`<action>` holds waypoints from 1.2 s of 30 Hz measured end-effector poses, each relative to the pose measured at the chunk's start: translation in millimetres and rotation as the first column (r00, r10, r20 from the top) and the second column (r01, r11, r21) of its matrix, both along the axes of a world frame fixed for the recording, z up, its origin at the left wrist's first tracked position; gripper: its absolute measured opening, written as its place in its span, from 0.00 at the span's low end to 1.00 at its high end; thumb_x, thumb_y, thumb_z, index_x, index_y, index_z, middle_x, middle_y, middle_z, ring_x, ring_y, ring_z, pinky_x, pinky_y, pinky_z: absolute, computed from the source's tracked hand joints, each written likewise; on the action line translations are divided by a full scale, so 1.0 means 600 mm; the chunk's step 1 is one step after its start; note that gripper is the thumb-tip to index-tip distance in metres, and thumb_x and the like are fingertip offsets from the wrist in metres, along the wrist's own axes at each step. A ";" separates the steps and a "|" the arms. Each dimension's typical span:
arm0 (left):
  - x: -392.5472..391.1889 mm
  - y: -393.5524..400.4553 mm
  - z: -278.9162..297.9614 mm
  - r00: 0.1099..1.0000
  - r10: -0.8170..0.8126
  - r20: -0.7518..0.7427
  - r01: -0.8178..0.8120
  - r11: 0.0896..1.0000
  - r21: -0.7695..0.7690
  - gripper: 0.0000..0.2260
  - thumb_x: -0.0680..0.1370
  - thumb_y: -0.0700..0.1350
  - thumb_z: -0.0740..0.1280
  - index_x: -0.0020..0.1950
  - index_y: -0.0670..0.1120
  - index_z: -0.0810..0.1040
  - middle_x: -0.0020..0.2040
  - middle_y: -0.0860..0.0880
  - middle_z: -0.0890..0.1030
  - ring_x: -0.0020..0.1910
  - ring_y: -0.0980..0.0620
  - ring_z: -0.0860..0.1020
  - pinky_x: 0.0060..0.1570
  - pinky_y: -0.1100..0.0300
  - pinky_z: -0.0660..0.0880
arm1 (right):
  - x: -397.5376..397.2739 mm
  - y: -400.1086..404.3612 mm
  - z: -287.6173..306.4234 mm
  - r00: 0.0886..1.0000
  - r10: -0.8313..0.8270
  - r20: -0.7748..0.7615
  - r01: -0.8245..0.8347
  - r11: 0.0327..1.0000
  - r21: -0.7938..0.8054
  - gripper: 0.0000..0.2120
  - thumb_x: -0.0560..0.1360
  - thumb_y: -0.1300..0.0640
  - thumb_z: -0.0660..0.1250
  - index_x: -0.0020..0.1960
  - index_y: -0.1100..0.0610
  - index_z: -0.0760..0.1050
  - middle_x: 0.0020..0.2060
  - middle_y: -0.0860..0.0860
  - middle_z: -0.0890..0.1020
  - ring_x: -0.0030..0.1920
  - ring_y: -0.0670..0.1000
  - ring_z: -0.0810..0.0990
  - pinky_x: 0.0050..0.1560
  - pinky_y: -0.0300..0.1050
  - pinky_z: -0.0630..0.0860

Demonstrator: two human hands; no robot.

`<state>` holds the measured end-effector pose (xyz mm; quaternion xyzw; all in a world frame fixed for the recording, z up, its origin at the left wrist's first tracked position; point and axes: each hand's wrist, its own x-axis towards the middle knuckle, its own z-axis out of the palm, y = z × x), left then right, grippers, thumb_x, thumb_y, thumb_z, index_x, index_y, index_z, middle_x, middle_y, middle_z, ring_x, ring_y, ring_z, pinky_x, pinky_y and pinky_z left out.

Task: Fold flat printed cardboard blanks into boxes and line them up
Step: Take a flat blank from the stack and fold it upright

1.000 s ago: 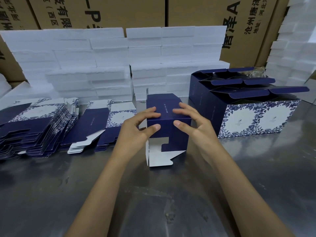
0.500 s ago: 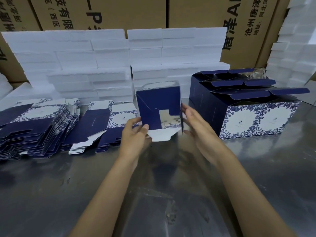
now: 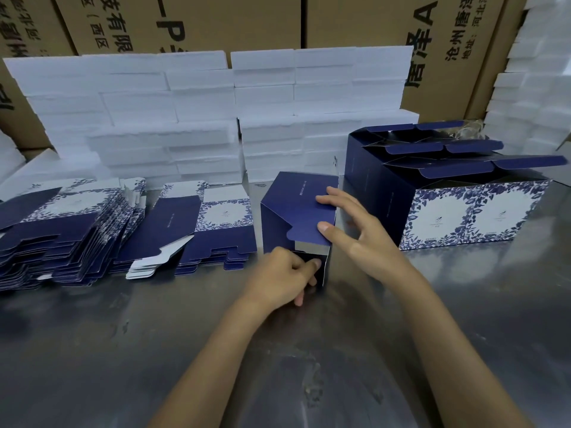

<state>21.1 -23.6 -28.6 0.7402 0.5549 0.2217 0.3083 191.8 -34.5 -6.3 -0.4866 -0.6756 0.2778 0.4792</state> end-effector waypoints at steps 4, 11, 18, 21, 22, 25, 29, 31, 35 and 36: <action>-0.028 0.001 0.033 0.999 0.053 0.007 -0.053 0.996 0.065 0.21 0.78 0.54 0.69 0.26 0.49 0.79 0.19 0.54 0.71 0.21 0.59 0.68 0.27 0.65 0.64 | -0.005 -0.004 0.005 1.000 -0.022 -0.020 0.021 1.000 -0.012 0.18 0.80 0.58 0.69 0.69 0.49 0.76 0.75 0.42 0.68 0.75 0.36 0.64 0.78 0.48 0.61; -0.039 -0.015 0.066 0.897 0.086 0.433 -0.259 0.897 0.359 0.05 0.68 0.46 0.66 0.34 0.49 0.71 0.33 0.54 0.72 0.35 0.55 0.70 0.37 0.62 0.67 | -0.004 -0.005 0.007 0.998 -0.008 -0.068 0.006 0.999 -0.037 0.16 0.81 0.61 0.68 0.67 0.50 0.77 0.74 0.41 0.69 0.74 0.37 0.66 0.78 0.53 0.62; -0.037 0.000 0.037 0.941 -0.001 0.340 -0.160 0.882 0.443 0.17 0.78 0.47 0.71 0.66 0.54 0.76 0.73 0.61 0.69 0.76 0.64 0.60 0.76 0.49 0.59 | 0.002 -0.010 0.013 0.983 0.072 -0.166 -0.086 0.993 -0.082 0.21 0.70 0.59 0.71 0.63 0.48 0.79 0.72 0.38 0.72 0.70 0.37 0.71 0.74 0.59 0.67; -0.038 0.006 0.029 0.922 -0.019 0.386 -0.161 0.889 0.429 0.16 0.78 0.47 0.72 0.65 0.56 0.78 0.72 0.61 0.71 0.76 0.64 0.59 0.77 0.56 0.58 | 0.004 -0.012 0.011 0.988 0.121 -0.093 -0.132 0.984 -0.121 0.30 0.66 0.59 0.68 0.67 0.43 0.74 0.75 0.34 0.66 0.72 0.38 0.69 0.74 0.59 0.67; -0.039 0.008 0.028 0.917 -0.021 0.397 -0.166 0.887 0.431 0.16 0.78 0.47 0.72 0.65 0.56 0.78 0.70 0.62 0.72 0.76 0.65 0.60 0.76 0.60 0.58 | 0.005 -0.012 0.009 0.986 0.143 -0.082 -0.153 0.980 -0.126 0.32 0.66 0.60 0.67 0.69 0.42 0.73 0.76 0.34 0.64 0.73 0.37 0.68 0.74 0.58 0.68; -0.042 0.012 0.026 0.912 -0.019 0.410 -0.177 0.883 0.435 0.15 0.77 0.46 0.73 0.63 0.58 0.79 0.68 0.63 0.73 0.75 0.66 0.61 0.71 0.71 0.57 | 0.013 -0.009 0.005 0.976 0.185 -0.114 -0.199 0.972 -0.125 0.34 0.67 0.63 0.66 0.71 0.43 0.72 0.77 0.34 0.63 0.73 0.35 0.67 0.70 0.54 0.74; -0.045 0.018 0.023 0.916 -0.013 0.402 -0.183 0.877 0.445 0.15 0.77 0.45 0.73 0.62 0.56 0.80 0.66 0.65 0.74 0.73 0.69 0.62 0.67 0.77 0.56 | 0.025 -0.006 0.004 0.966 0.213 -0.147 -0.233 0.963 -0.133 0.34 0.65 0.64 0.63 0.69 0.42 0.74 0.76 0.33 0.65 0.69 0.32 0.71 0.60 0.45 0.80; -0.047 0.019 0.024 0.912 -0.012 0.411 -0.189 0.876 0.443 0.15 0.77 0.45 0.73 0.62 0.56 0.80 0.66 0.64 0.74 0.72 0.70 0.62 0.68 0.77 0.57 | 0.025 -0.005 0.004 0.964 0.205 -0.169 -0.229 0.964 -0.137 0.33 0.65 0.64 0.64 0.67 0.42 0.76 0.75 0.33 0.67 0.68 0.33 0.72 0.66 0.50 0.78; -0.042 0.016 0.027 0.911 -0.004 0.412 -0.215 0.849 0.483 0.14 0.75 0.43 0.75 0.59 0.54 0.83 0.63 0.60 0.77 0.70 0.65 0.67 0.69 0.71 0.61 | 0.007 -0.003 0.004 0.981 0.103 -0.163 -0.117 0.990 -0.076 0.21 0.72 0.62 0.77 0.61 0.46 0.81 0.70 0.38 0.72 0.69 0.40 0.73 0.71 0.60 0.71; -0.040 0.016 0.028 0.912 -0.004 0.409 -0.219 0.840 0.497 0.13 0.74 0.43 0.76 0.58 0.53 0.83 0.63 0.59 0.78 0.68 0.64 0.68 0.68 0.70 0.62 | -0.001 -0.002 0.003 0.986 0.061 -0.154 -0.071 0.996 -0.057 0.19 0.73 0.61 0.78 0.60 0.47 0.82 0.70 0.39 0.72 0.69 0.41 0.73 0.71 0.61 0.71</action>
